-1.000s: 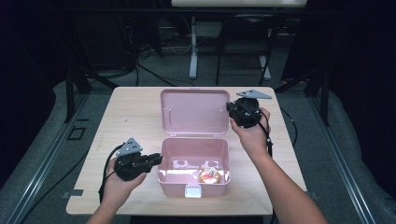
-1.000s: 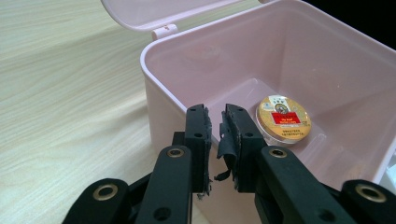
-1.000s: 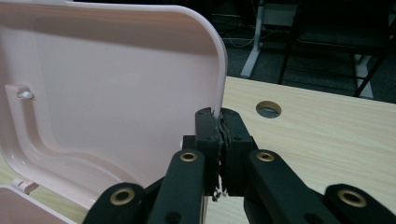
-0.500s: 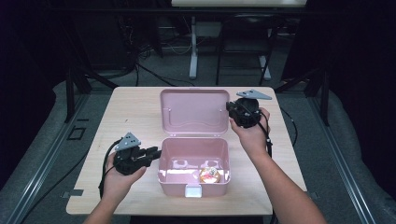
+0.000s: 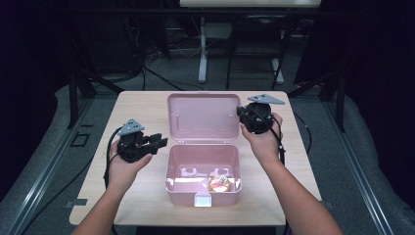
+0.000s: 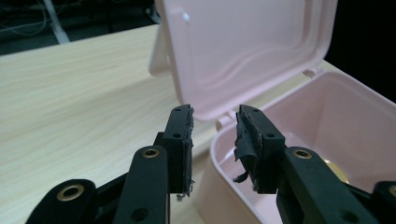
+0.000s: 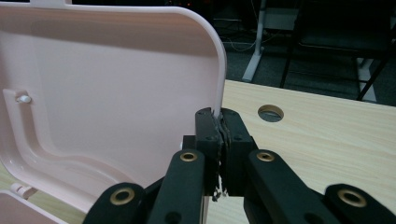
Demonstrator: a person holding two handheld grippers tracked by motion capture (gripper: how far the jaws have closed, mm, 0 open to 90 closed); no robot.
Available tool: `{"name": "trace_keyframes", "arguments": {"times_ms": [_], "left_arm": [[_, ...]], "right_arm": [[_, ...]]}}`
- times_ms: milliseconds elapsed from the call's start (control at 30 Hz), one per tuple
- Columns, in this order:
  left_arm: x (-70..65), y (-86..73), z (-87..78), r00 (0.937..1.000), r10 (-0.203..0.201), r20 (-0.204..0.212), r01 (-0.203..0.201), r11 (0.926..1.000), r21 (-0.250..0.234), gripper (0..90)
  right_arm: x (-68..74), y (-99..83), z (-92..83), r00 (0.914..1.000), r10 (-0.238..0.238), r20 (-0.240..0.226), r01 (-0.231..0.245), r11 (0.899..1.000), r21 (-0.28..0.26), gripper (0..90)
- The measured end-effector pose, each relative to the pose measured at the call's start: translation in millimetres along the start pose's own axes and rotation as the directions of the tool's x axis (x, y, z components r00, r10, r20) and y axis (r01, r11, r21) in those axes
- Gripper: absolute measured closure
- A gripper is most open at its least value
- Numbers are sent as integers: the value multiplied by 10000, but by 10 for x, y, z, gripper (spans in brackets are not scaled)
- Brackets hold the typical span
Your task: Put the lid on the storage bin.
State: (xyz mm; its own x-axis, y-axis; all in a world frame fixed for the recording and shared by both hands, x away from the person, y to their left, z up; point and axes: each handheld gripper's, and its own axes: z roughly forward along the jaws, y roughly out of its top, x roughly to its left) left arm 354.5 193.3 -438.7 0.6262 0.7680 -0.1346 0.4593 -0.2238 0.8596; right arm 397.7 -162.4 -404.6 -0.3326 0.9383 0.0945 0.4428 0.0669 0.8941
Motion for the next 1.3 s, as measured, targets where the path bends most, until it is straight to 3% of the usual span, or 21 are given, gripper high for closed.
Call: {"name": "trace_keyframes", "arguments": {"times_ms": [100,267,500,700,1000,1300], "left_arm": [[40,87,4,9998,49,-167,-51,9999,-134,646],[113,182,70,10000,10,62,-9,9999,-110,619],[182,274,184,9990,18,-450,-27,9998,-203,620],[193,336,278,9973,-16,-735,-25,9984,-558,654],[208,446,372,9969,50,-790,-76,9994,-329,699],[182,537,439,9961,88,-882,-133,9987,-499,736]], "right_arm": [[1,-1,0,10000,-10,6,10,10000,-10,872],[1,-2,4,10000,8,3,-8,10000,-27,872],[2,-2,6,10000,63,-43,-63,10000,-60,873],[0,-5,8,10000,24,-62,-25,9999,-104,872],[0,-5,5,9999,51,-90,-52,9999,-109,872],[-8,-12,-2,9998,79,-178,-82,9998,-169,871]]}}
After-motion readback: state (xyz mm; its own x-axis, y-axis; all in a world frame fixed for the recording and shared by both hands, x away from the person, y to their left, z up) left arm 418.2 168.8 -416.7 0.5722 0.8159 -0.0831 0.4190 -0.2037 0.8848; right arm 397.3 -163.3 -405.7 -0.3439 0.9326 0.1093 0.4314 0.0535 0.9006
